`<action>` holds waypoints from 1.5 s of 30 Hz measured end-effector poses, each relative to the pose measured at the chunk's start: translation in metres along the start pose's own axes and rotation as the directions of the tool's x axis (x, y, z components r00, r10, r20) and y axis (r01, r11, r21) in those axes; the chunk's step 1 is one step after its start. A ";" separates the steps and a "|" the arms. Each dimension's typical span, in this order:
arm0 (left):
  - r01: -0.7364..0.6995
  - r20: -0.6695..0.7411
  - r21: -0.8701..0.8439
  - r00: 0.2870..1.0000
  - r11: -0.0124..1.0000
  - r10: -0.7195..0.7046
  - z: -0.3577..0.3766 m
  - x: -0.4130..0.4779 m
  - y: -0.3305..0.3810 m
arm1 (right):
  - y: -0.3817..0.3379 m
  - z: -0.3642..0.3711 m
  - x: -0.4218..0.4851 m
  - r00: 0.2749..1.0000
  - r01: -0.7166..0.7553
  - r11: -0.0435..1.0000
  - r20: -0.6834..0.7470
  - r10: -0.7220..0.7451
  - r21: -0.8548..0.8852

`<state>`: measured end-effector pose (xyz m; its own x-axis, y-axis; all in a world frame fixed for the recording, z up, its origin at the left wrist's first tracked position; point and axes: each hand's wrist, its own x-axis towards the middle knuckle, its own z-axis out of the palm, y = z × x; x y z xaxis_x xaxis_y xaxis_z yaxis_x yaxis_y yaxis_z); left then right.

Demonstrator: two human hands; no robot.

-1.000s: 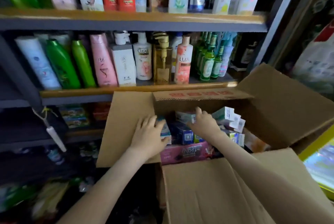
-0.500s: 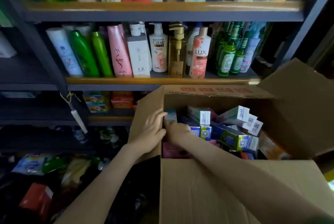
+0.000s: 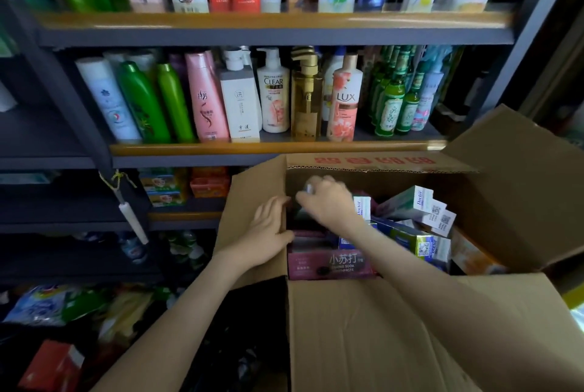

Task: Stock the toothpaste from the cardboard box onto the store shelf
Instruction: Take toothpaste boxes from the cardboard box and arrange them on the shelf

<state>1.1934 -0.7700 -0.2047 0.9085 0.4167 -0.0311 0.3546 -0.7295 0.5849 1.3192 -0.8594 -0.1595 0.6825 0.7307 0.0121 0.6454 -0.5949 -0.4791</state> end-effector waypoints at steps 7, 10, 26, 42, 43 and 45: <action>-0.095 -0.094 0.428 0.984 0.899 0.149 -0.008 0.011 0.048 | 0.046 -0.095 -0.026 0.941 -0.313 0.619 0.149 0.303 0.720; -0.163 -0.061 0.477 0.974 0.864 0.218 -0.004 0.028 0.074 | 0.075 -0.109 -0.040 0.911 -0.336 0.400 0.185 0.370 0.853; -0.266 -0.017 0.408 0.954 0.873 0.299 0.023 0.051 0.125 | 0.198 -0.090 -0.091 0.820 -0.540 0.793 0.037 0.571 -0.281; -0.050 -0.100 0.355 0.991 0.933 0.091 0.004 0.031 0.112 | 0.209 -0.058 -0.044 0.785 -0.381 0.476 -0.005 0.620 -0.793; -0.046 -0.106 0.355 0.990 0.934 0.089 0.003 0.031 0.112 | 0.209 -0.057 -0.042 0.799 -0.337 0.443 -0.003 0.601 -0.831; -0.037 -0.121 0.343 0.989 0.939 0.083 0.000 0.031 0.111 | 0.208 -0.054 -0.041 0.818 -0.268 0.388 0.004 0.575 -0.882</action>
<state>1.2610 -0.8375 -0.1405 0.9013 0.4173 0.1160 0.3753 -0.8861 0.2719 1.4445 -1.0311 -0.2123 0.9281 0.2569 -0.2695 0.3697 -0.7217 0.5853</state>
